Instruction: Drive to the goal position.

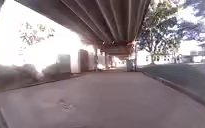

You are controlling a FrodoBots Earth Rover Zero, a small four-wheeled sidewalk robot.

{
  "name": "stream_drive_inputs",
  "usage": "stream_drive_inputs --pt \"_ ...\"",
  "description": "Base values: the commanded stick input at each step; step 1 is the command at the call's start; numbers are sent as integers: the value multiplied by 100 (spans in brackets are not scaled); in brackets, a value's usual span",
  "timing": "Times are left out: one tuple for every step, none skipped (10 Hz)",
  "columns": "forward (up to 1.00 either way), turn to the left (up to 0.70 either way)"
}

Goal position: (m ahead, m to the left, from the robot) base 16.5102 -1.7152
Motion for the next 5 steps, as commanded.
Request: stream_drive_inputs --pt "28 -28" --pt "3 -3" --pt "0 0" --pt "0 0" --pt "19 -19"
